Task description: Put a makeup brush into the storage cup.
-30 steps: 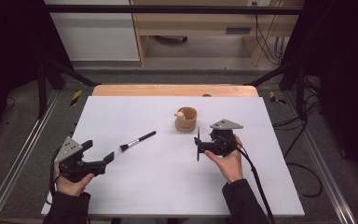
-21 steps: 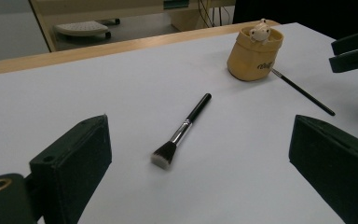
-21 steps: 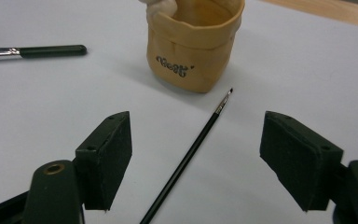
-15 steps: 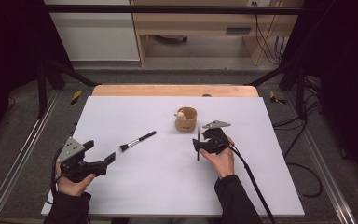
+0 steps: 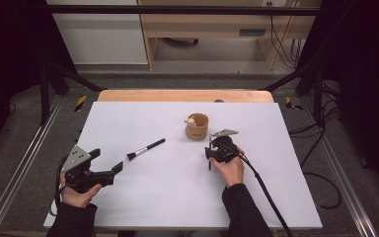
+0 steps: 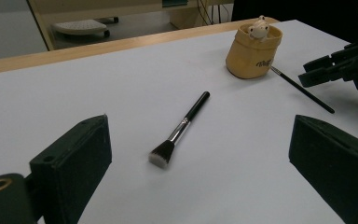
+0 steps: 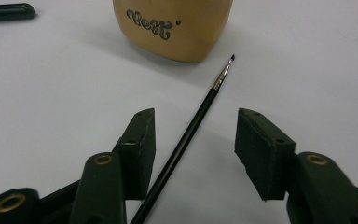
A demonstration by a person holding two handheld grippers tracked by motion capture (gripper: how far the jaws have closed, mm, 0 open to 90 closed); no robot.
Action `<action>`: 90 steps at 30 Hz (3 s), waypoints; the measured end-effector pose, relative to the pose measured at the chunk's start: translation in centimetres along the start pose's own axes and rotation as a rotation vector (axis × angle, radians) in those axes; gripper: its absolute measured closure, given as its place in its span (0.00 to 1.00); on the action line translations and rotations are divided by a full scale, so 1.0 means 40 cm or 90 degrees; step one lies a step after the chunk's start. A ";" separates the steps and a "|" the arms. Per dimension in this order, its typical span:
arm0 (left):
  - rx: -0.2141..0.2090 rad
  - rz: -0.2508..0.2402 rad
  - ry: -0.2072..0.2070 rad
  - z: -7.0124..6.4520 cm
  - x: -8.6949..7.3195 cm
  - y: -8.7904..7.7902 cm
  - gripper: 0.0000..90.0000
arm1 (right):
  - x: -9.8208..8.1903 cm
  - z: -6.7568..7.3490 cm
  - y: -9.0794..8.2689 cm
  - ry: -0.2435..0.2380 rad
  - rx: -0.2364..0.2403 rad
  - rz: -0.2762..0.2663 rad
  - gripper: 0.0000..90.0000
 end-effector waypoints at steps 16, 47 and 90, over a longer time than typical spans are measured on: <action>-0.001 -0.002 -0.001 -0.003 0.001 0.000 0.06 | -0.019 -0.001 0.022 0.007 -0.008 0.035 0.78; -0.002 -0.002 0.003 -0.005 0.001 0.000 0.06 | -0.029 -0.037 0.004 0.006 -0.045 0.070 0.94; -0.010 0.001 0.008 -0.005 0.001 -0.001 0.07 | 0.026 -0.061 -0.018 -0.074 0.016 0.189 0.71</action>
Point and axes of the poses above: each handheld gripper's, and its own axes: y roughly forward along the jaws, x roughly out of its top, z roughly to its left, the point moved 6 cm from there along y, roughly forward along the jaws, and after that the axes turned 2 degrees about z, right-handed, at the moved point
